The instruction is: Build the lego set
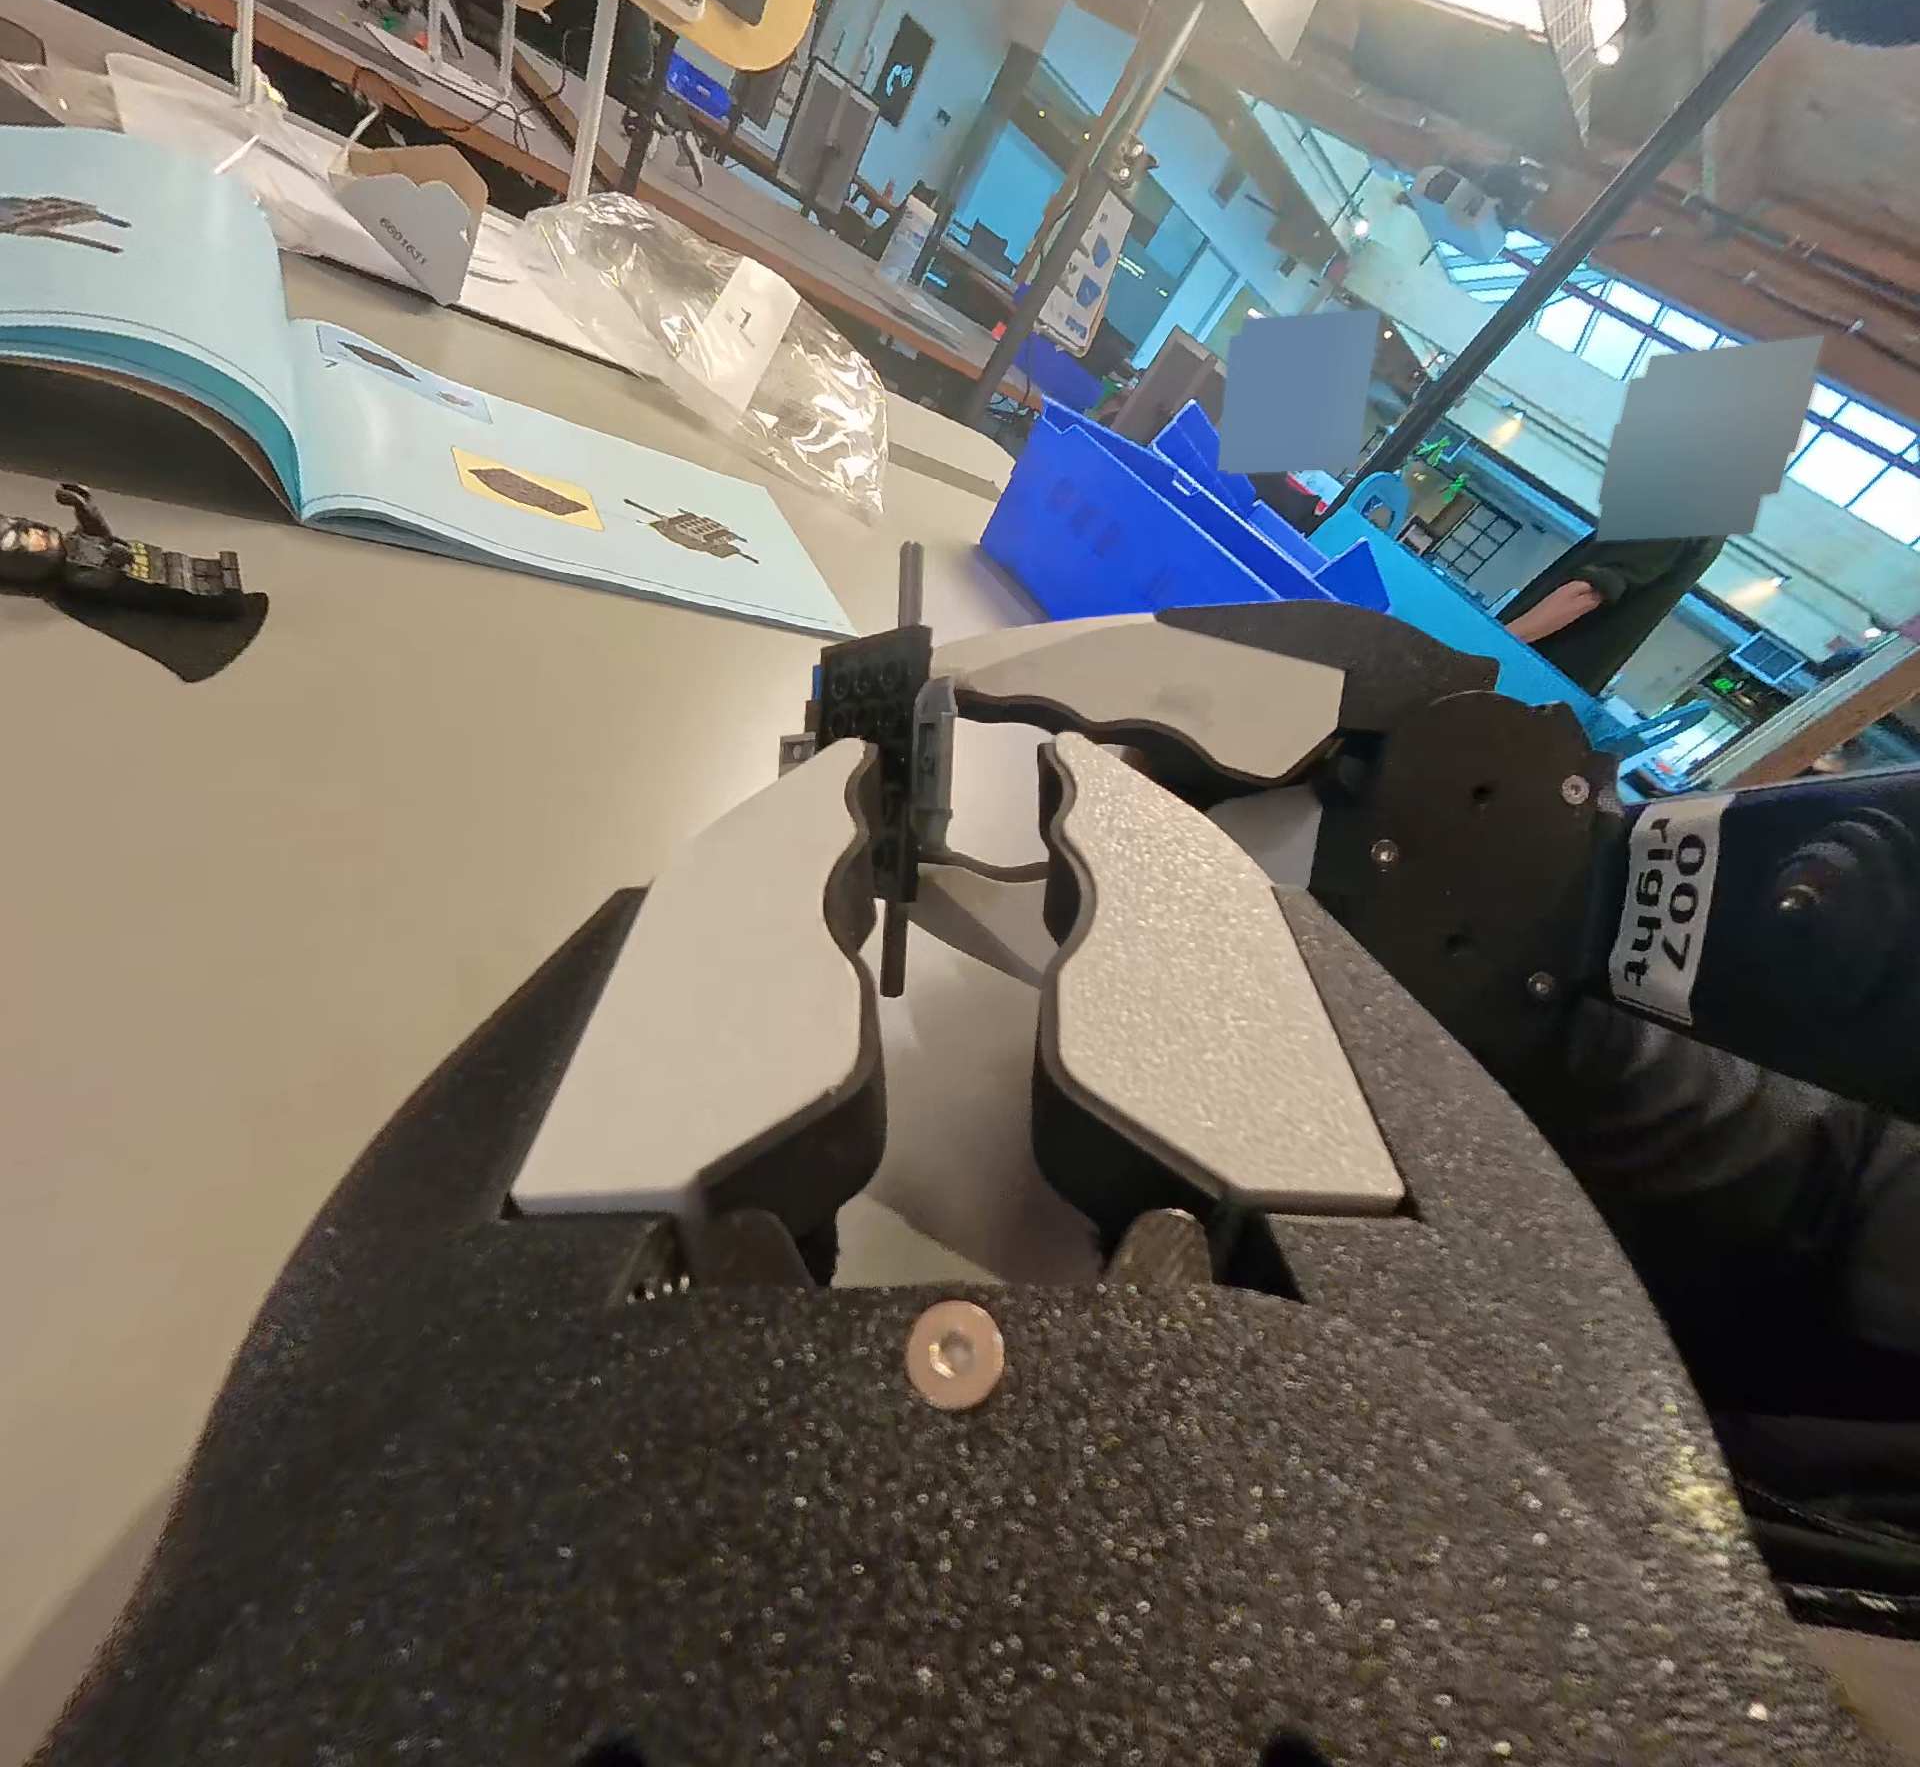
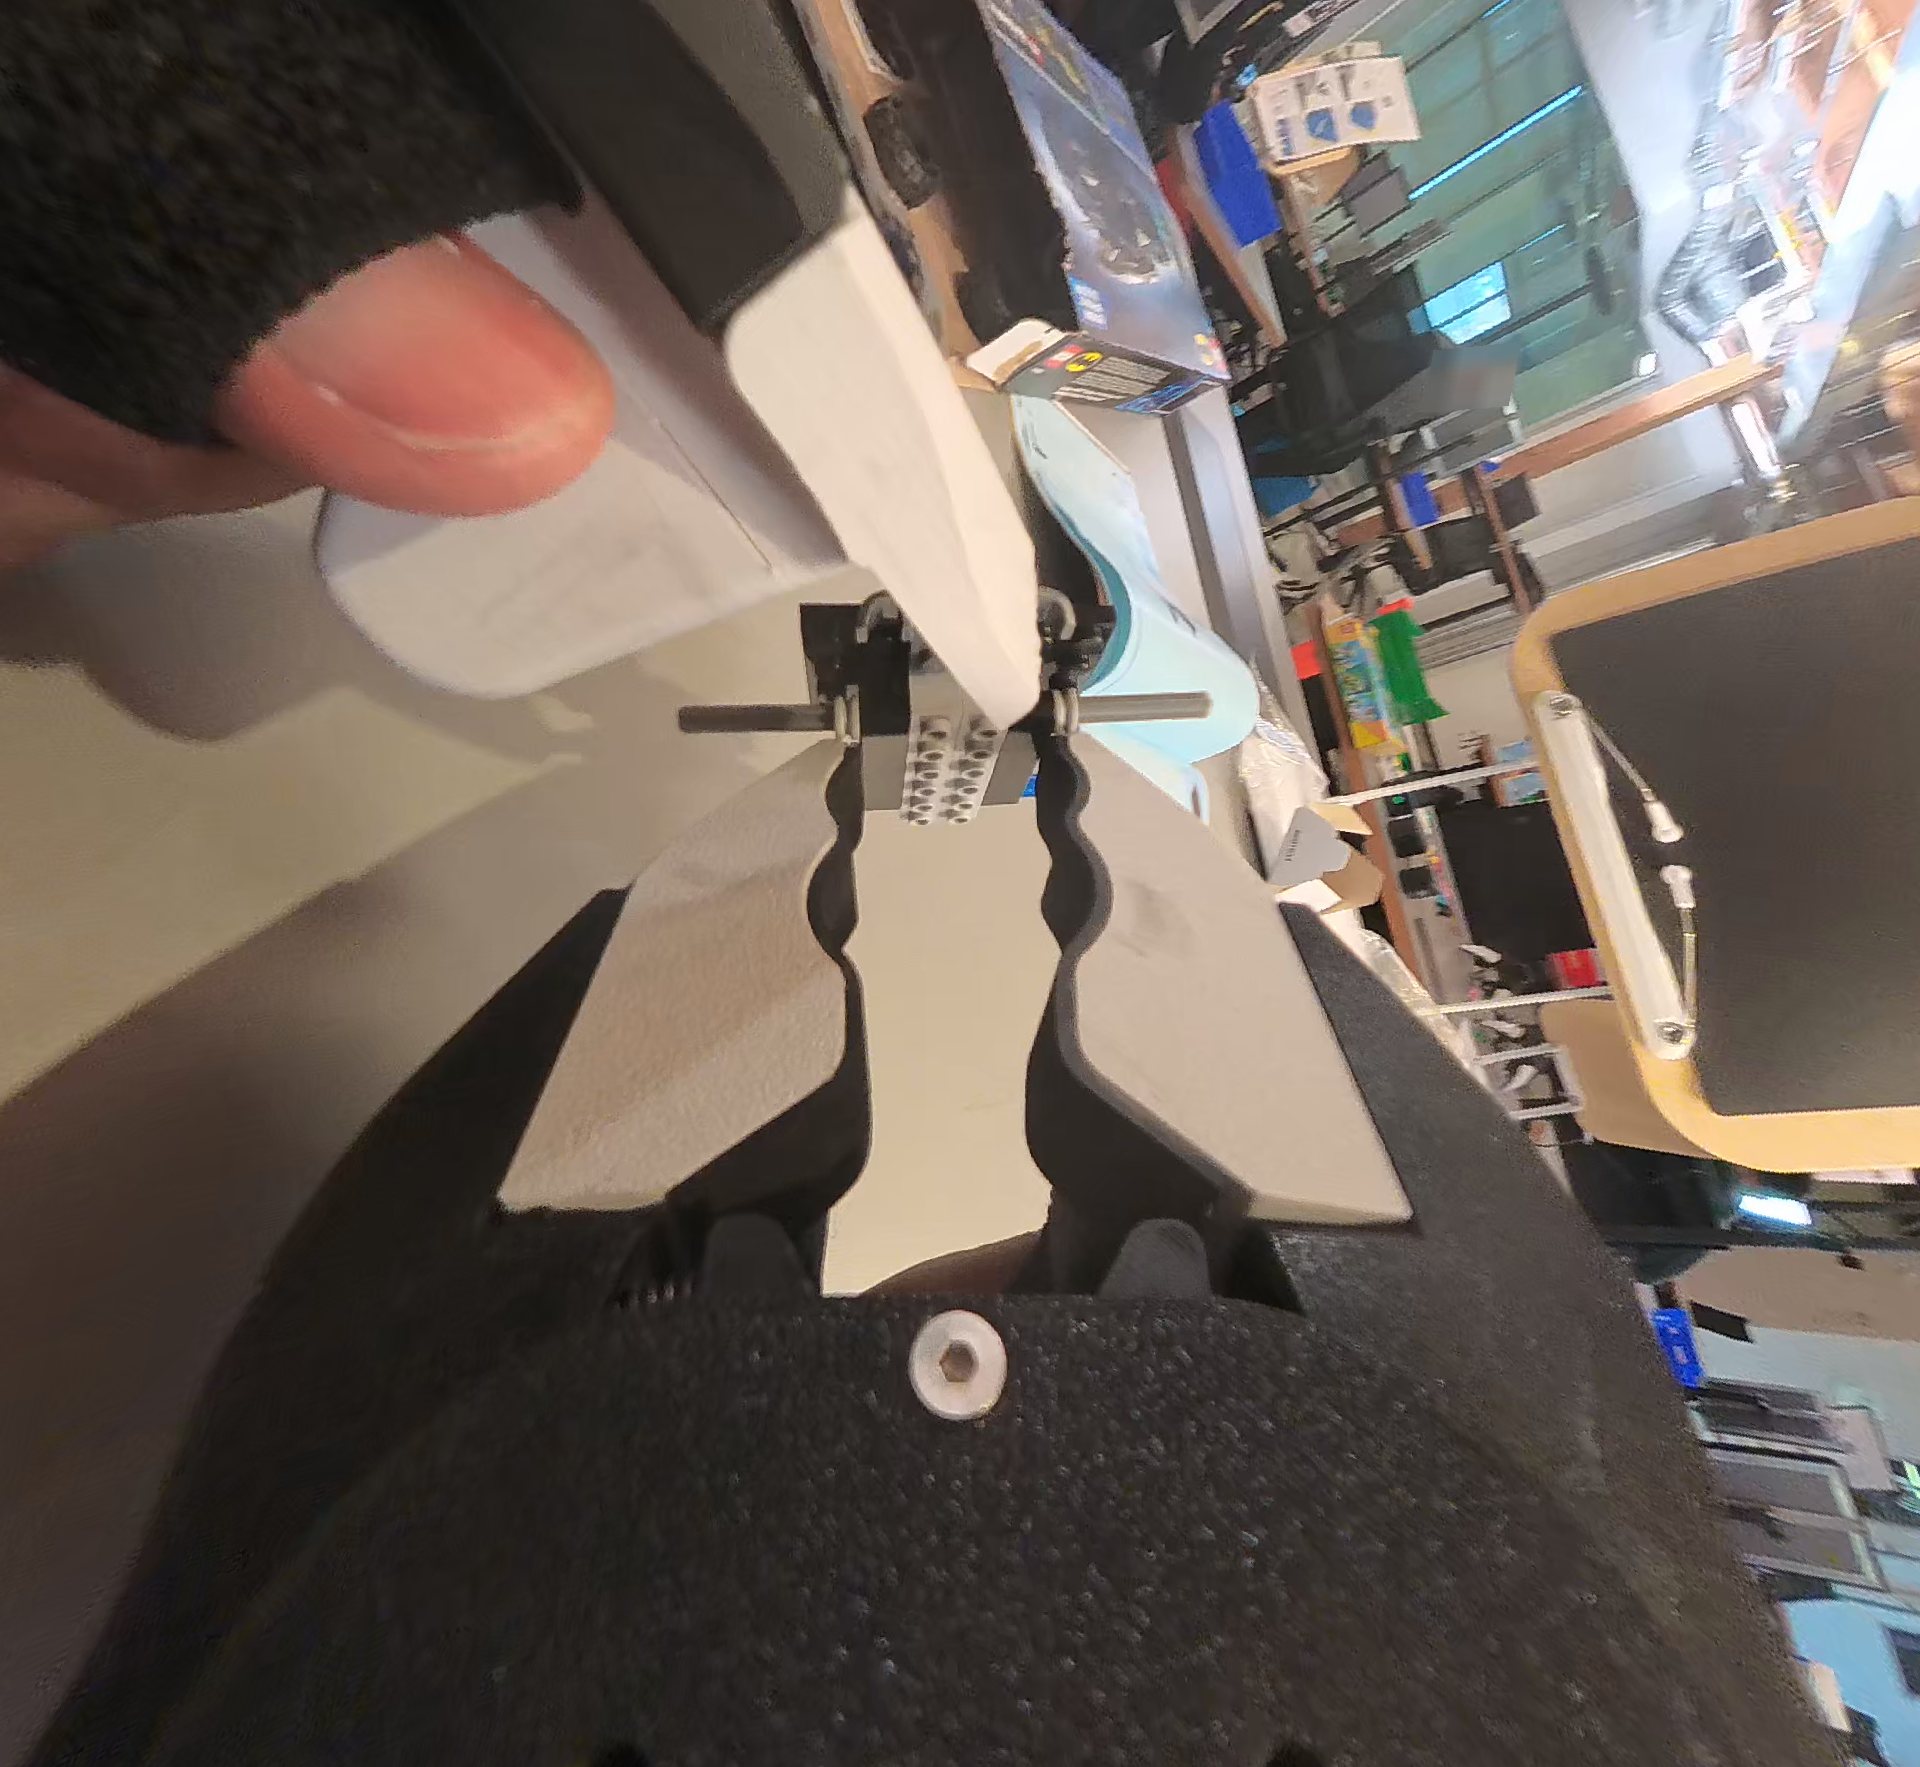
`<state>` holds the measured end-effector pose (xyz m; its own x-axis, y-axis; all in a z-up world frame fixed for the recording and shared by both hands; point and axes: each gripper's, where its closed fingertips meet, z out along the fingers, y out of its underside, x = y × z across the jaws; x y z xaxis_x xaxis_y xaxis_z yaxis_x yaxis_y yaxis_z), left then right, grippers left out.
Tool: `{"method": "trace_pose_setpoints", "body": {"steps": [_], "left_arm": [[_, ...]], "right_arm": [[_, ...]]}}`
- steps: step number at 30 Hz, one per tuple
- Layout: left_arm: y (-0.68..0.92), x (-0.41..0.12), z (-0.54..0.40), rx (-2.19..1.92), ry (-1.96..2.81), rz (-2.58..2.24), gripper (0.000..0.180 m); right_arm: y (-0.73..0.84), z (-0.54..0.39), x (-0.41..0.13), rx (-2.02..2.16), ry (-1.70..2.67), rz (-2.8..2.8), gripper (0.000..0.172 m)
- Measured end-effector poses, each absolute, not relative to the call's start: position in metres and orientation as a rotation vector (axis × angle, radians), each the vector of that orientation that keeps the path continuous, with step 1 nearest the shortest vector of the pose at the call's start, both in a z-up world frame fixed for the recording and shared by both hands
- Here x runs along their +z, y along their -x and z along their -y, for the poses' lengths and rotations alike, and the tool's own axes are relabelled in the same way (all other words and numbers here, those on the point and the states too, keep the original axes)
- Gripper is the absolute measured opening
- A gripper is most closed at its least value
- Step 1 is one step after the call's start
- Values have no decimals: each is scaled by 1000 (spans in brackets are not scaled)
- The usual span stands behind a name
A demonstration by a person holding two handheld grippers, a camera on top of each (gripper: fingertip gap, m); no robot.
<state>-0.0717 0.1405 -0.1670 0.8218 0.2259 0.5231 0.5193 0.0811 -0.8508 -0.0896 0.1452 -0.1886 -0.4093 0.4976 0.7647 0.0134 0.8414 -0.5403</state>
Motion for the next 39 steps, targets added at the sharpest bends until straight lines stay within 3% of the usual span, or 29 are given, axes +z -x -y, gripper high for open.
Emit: {"method": "trace_pose_setpoints", "body": {"steps": [5, 21, 39], "left_arm": [[72, -163, -140, -142, 1525, 575, 20], [68, -159, -141, 257, 1628, 470, 24], [70, -165, -143, 260, 1666, 493, 32]], "right_arm": [[88, -144, -181, 581, 370, 1872, 32], [83, -146, -173, 522, 322, 1746, 32], [84, -145, -175, 504, 277, 1715, 32]]}}
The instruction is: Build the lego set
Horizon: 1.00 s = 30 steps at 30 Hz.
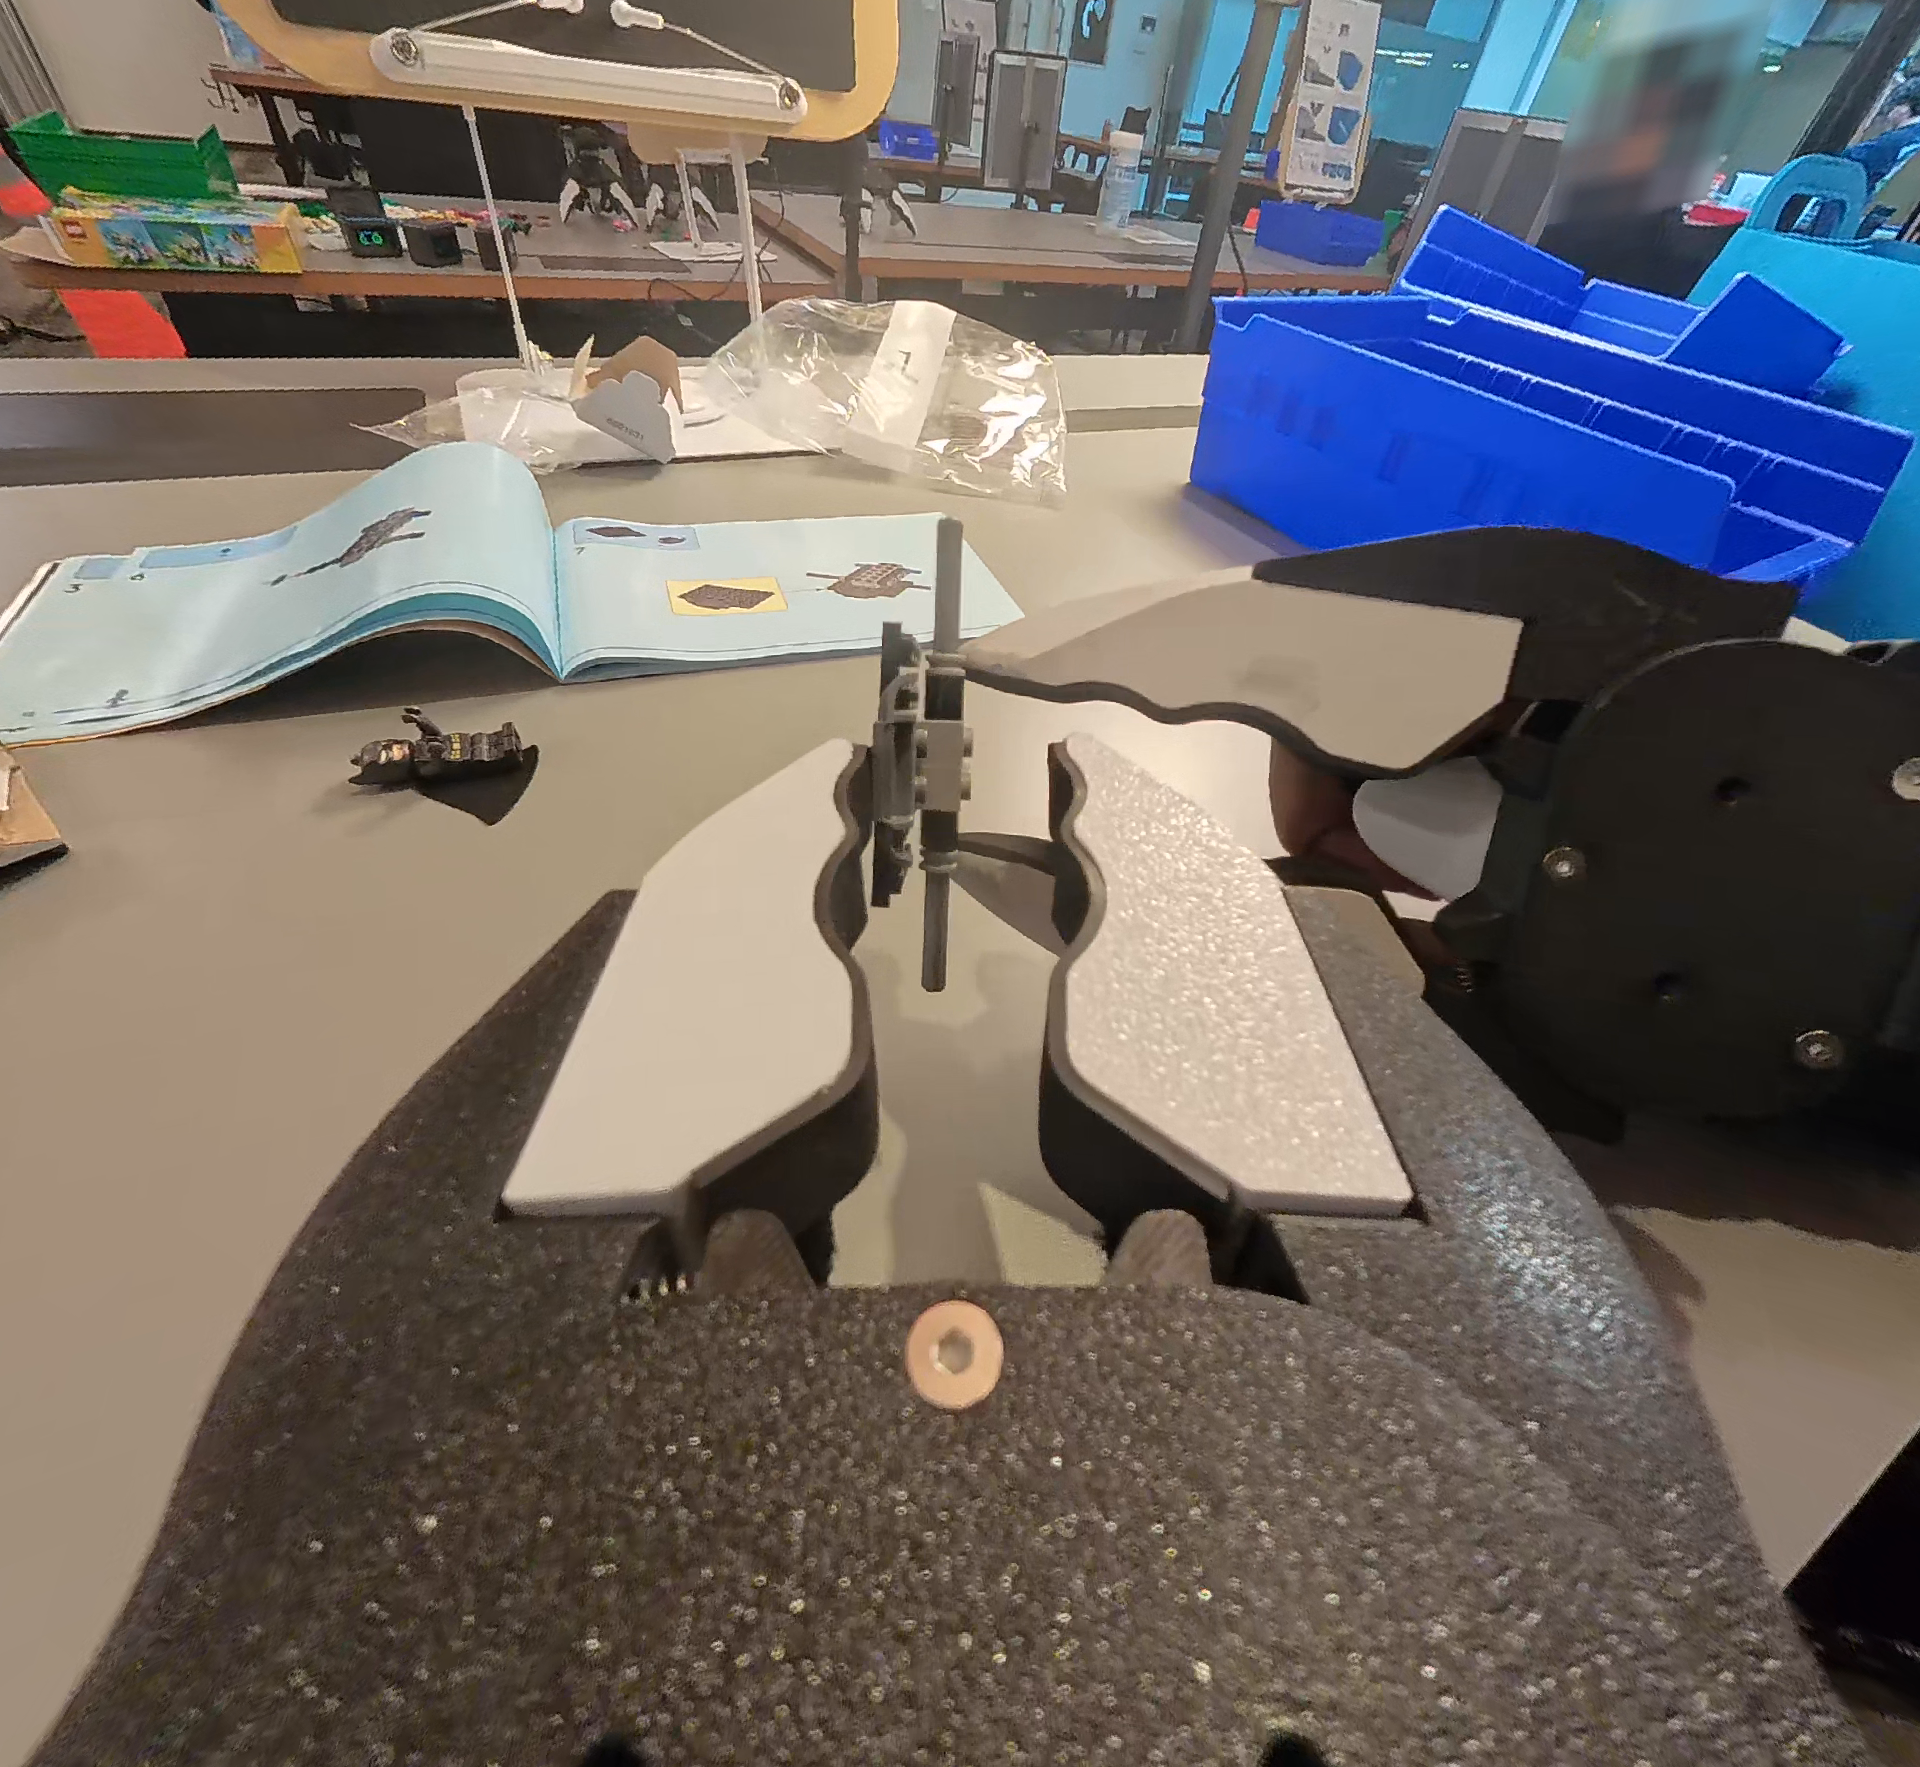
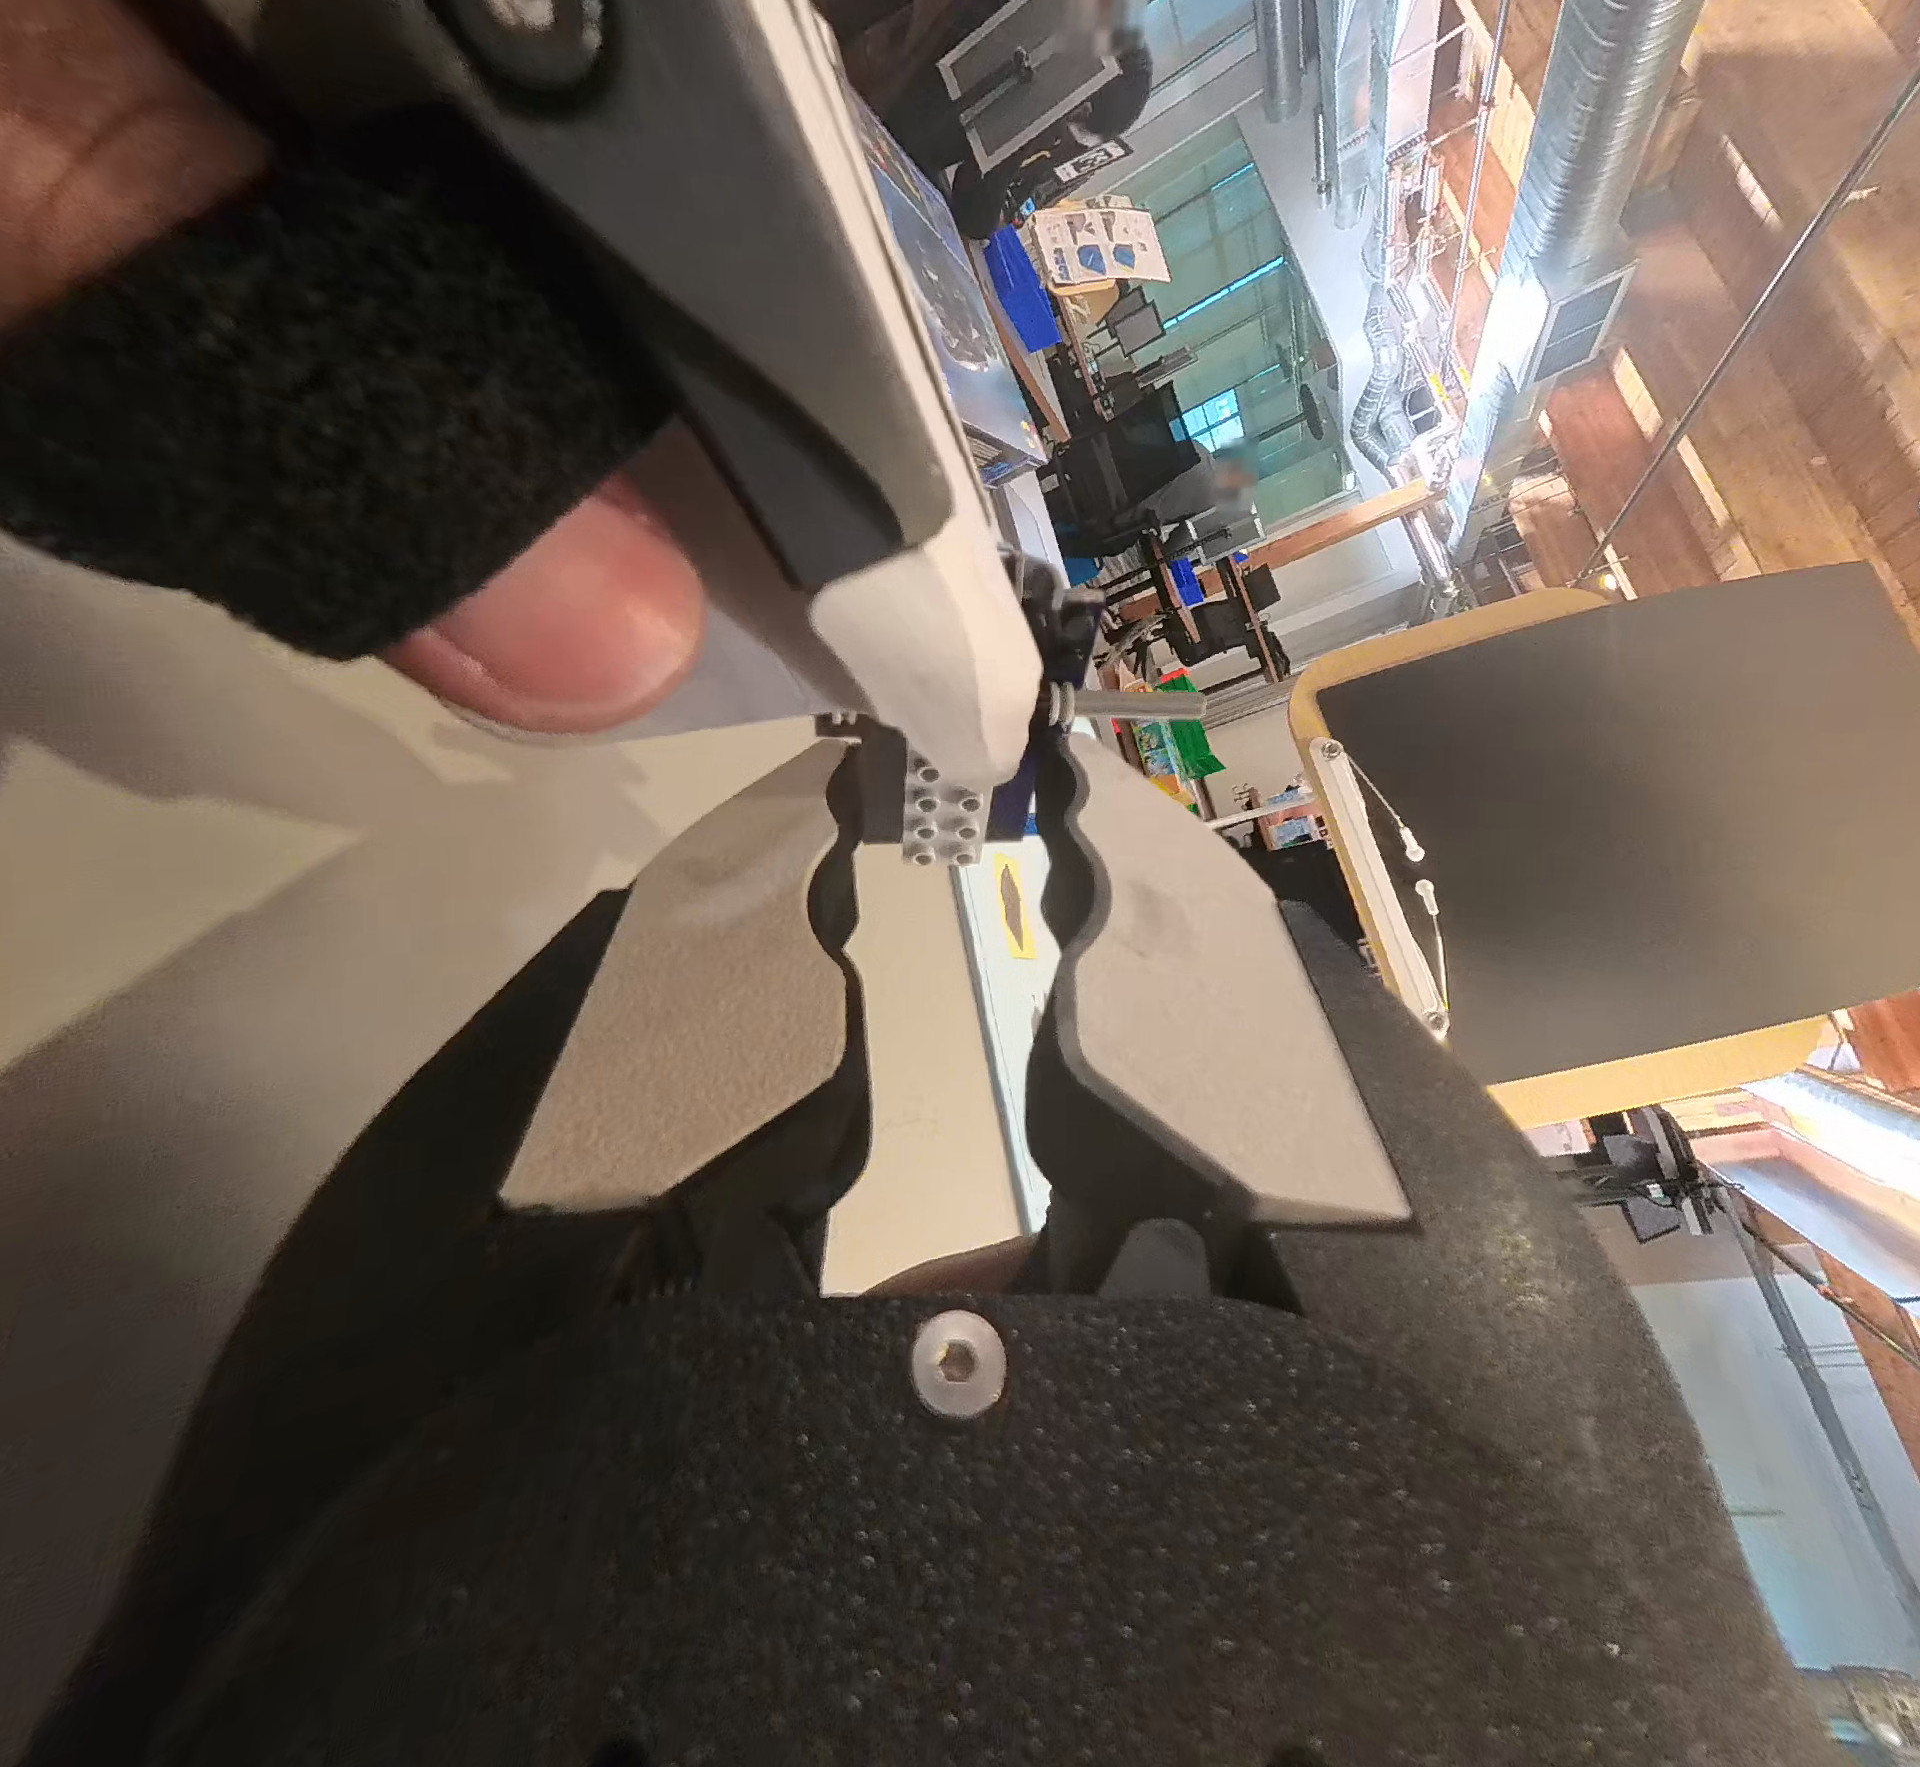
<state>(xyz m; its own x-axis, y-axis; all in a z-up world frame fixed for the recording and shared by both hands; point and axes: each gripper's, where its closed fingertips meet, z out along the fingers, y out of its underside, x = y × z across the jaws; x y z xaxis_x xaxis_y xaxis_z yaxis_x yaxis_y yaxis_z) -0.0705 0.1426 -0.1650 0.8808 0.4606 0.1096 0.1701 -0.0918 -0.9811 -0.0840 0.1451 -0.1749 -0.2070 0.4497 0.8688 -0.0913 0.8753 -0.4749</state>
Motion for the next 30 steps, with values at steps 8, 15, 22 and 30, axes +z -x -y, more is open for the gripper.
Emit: {"method": "trace_pose_setpoints", "body": {"steps": [8, 15, 22, 30], "left_arm": [[72, -172, -144, 235, 1725, 477, 33], [77, -172, -142, 260, 1728, 472, 23], [78, -174, -144, 308, 1754, 446, 21], [77, -171, -145, 222, 1734, 414, 18]], "right_arm": [[83, -141, -176, 495, 236, 1707, 32], [81, -140, -173, 500, 226, 1700, 32], [78, -136, -171, 500, 197, 1686, 32], [78, -137, -168, 512, 220, 1686, 32]]}}
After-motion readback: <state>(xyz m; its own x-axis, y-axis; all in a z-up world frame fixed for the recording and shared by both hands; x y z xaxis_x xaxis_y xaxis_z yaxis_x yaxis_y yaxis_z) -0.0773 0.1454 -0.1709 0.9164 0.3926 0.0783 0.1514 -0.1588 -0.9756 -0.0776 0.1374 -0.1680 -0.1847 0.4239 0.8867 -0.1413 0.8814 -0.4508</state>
